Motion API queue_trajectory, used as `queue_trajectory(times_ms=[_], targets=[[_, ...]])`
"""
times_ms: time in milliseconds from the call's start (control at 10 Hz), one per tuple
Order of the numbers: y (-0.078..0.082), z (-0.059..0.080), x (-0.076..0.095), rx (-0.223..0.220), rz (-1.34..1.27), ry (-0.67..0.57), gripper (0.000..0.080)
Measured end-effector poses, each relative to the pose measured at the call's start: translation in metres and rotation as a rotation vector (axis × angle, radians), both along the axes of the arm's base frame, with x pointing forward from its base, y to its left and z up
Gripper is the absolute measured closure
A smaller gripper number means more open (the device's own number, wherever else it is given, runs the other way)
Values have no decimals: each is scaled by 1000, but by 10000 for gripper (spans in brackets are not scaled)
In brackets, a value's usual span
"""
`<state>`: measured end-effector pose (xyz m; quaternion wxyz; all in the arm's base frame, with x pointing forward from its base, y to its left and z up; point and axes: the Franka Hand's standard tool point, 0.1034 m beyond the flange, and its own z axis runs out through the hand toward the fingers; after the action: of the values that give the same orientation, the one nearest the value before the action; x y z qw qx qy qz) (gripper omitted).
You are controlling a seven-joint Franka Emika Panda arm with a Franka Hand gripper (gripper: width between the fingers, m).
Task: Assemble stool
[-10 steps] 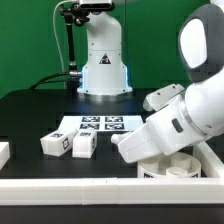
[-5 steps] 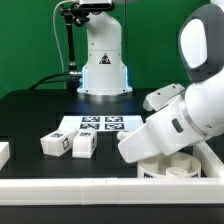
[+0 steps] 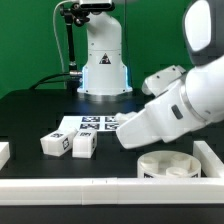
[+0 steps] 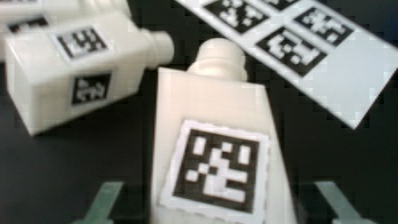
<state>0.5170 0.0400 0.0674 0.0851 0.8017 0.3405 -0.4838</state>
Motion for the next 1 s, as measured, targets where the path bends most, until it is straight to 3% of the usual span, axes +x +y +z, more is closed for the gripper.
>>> queue_trajectory(times_ms=[100, 500, 600, 800, 1000], targets=[[-5, 9, 3, 0, -7, -17, 473], [-4, 2, 7, 14, 1, -37, 473], [-2, 5, 19, 42, 8, -76, 473], [-1, 28, 40, 79, 12, -181, 473], [1, 39, 48, 143, 22, -306, 473]])
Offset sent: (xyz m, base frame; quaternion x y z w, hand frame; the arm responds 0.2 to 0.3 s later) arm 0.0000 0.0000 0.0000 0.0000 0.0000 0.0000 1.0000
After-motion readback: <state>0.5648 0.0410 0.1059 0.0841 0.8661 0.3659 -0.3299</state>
